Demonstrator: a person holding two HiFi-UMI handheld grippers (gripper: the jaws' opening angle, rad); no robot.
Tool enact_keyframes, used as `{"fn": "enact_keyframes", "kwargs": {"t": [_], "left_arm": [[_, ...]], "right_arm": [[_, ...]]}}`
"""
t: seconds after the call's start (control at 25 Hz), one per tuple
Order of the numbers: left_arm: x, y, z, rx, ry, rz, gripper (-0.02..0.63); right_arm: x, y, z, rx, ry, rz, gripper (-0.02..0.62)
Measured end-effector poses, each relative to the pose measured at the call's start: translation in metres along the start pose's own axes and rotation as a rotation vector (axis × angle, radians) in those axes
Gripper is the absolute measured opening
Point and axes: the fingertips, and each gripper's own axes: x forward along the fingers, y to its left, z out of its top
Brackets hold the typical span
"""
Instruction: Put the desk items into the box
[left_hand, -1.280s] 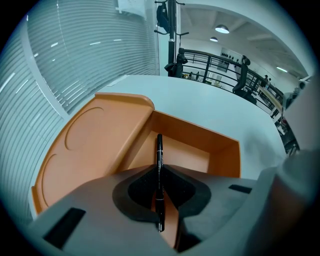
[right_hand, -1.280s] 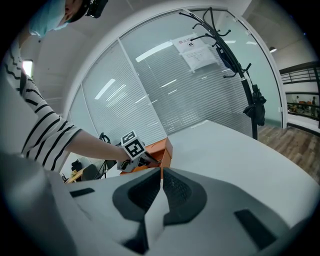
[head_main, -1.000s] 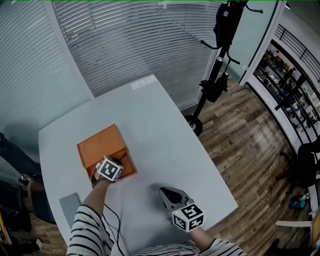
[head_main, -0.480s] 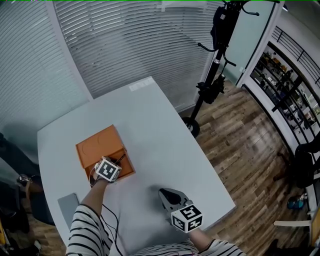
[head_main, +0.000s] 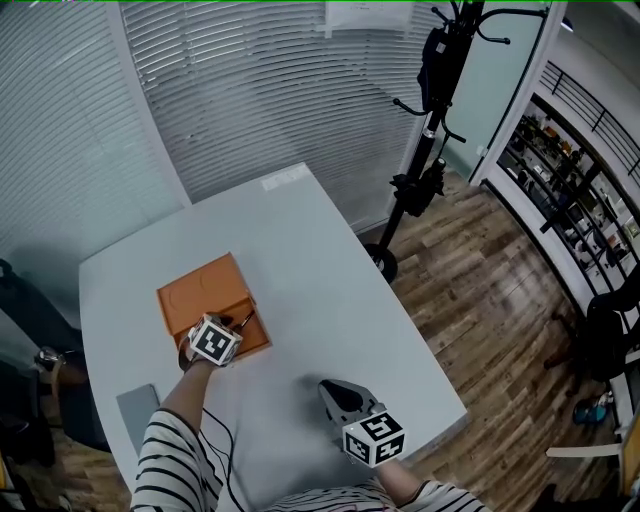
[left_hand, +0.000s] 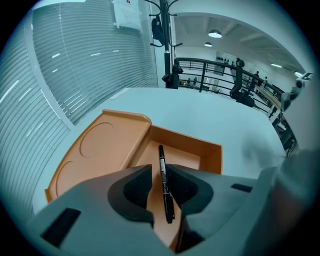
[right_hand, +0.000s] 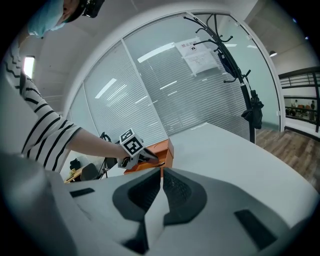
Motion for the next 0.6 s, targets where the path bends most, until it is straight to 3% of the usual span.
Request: {"fn": "enact_keyframes", "kwargs": {"t": [0.6], "left_arm": [[-0.058, -0.010, 0.011, 0.041, -0.135, 0.075, 0.080]], "right_arm": [[-0.030, 0.032, 0.000, -0.033, -0.034, -0.008, 0.028]]}}
